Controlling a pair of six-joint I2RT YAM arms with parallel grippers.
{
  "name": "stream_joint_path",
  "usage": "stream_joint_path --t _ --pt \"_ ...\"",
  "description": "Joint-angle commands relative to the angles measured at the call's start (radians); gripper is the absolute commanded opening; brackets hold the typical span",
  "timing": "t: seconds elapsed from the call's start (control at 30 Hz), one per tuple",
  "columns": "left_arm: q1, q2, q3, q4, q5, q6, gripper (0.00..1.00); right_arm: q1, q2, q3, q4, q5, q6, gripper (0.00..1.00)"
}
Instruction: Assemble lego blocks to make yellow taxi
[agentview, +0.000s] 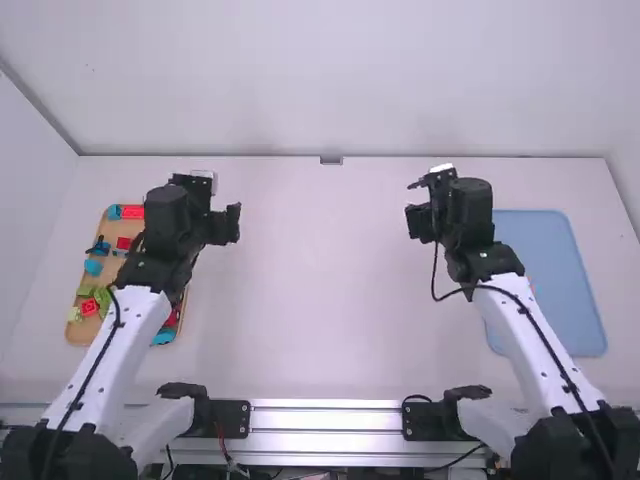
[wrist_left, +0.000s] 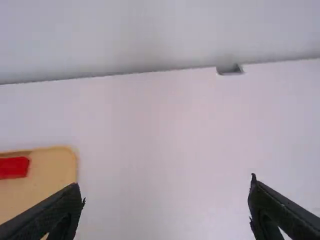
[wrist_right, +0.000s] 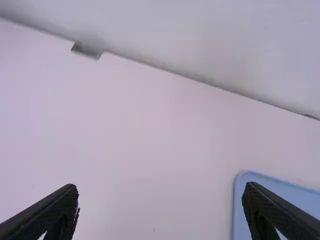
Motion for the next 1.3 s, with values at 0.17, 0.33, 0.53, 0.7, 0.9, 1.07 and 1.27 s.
stream_joint_path --t 0.17,0.33,0.53,0.7,0.9,1.07,1.27 --pt "0.013 -0.145 -0.128 0.114 -0.045 -0.01 0.73 -0.124 -0.143 -0.131 0.112 -0.054 0.159 0.73" --pt "0.013 -0.253 -0.235 0.158 -0.045 -0.01 0.63 -0.159 -0.249 -0.238 0.175 -0.054 0.188 0.63" --pt "0.013 -0.384 -0.366 0.158 -0.045 -0.01 0.49 -0.159 -0.379 -0.368 0.175 -0.054 0.188 0.5" --pt "0.013 -0.505 -0.488 0.158 -0.045 -0.01 0.37 -0.159 -0.501 -0.49 0.175 -0.054 0.188 0.37" --pt "0.013 -0.632 -0.615 0.158 -0.045 -0.01 0.25 -0.159 -0.632 -0.62 0.175 -0.054 0.188 0.24" --pt "0.013 -0.729 -0.712 0.158 -0.045 -0.01 0.15 -0.159 -0.734 -0.723 0.175 -0.054 0.188 0.14" --pt "0.013 -0.835 -0.818 0.158 -0.045 -0.01 0.04 -0.159 -0.849 -0.838 0.175 -0.054 0.188 0.03"
